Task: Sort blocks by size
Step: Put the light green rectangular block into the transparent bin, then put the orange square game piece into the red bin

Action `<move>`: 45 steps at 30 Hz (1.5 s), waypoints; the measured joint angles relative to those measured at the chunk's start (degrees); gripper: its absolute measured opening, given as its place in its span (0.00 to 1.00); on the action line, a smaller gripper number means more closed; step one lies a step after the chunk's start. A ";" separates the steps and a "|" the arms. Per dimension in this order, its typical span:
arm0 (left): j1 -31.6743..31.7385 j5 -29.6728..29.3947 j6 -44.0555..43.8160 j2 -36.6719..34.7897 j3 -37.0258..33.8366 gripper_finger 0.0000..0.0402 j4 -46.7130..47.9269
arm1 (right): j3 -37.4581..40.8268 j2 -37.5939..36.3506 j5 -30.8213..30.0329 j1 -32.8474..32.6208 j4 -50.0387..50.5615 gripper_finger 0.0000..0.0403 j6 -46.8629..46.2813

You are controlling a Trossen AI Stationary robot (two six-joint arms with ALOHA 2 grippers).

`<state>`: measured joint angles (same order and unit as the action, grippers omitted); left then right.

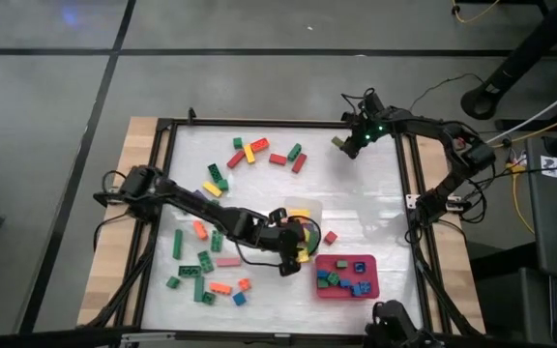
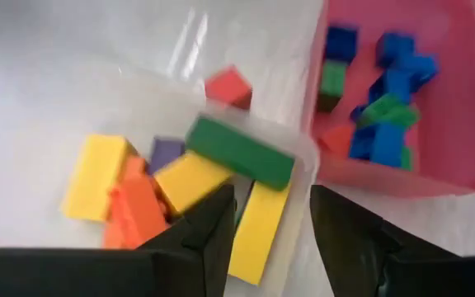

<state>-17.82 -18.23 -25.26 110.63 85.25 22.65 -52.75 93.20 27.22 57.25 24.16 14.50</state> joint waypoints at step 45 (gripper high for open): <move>-20.14 -2.68 -32.92 -7.26 0.02 0.35 19.21 | -0.09 -9.37 -12.43 -50.56 -6.10 0.45 -8.68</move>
<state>-37.96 -20.90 -58.17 103.37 85.27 41.87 -52.84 83.83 14.79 6.70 18.06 5.82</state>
